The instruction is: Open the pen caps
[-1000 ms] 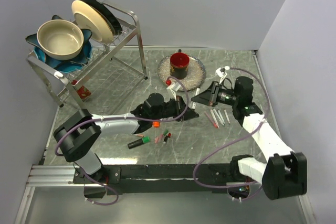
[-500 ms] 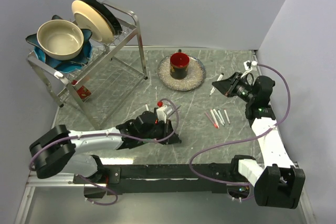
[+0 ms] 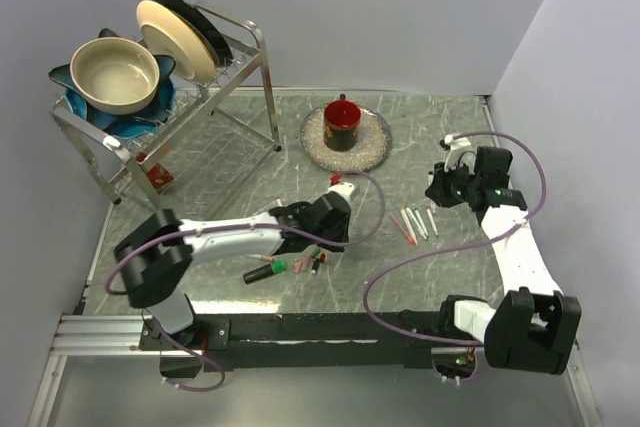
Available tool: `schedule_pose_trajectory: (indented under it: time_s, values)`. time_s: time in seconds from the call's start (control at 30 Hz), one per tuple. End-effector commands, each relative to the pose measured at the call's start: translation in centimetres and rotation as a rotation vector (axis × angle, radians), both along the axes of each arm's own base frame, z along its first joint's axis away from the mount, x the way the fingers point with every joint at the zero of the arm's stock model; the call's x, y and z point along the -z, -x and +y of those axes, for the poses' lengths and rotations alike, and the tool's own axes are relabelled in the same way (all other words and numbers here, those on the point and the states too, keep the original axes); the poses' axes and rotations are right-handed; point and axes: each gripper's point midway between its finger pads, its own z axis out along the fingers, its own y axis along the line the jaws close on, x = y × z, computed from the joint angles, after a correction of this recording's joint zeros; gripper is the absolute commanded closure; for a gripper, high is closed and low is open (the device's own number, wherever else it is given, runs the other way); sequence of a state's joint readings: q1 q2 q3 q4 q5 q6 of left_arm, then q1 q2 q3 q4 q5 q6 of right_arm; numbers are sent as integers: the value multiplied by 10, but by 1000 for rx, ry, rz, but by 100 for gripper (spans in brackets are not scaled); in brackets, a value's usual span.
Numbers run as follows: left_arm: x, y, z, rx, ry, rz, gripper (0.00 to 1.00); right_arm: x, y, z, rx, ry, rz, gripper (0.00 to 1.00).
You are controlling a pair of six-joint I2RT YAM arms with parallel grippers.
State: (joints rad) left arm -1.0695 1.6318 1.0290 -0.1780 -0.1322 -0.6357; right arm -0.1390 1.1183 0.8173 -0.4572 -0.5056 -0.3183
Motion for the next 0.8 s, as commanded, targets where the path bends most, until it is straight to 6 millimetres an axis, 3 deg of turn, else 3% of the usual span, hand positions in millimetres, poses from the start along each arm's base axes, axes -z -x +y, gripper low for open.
schedule_pose_trajectory:
  time_s: [0.0,0.4,0.77]
  values:
    - [16,-8,15,11,-198,-45,90,14,-3,-24,10,117,59,100]
    - [48,-8,19,28,-361,-30,74,33,0,-32,15,82,148,100]
    - [30,-14,17,-5,-347,-81,58,55,3,-33,5,78,237,99]
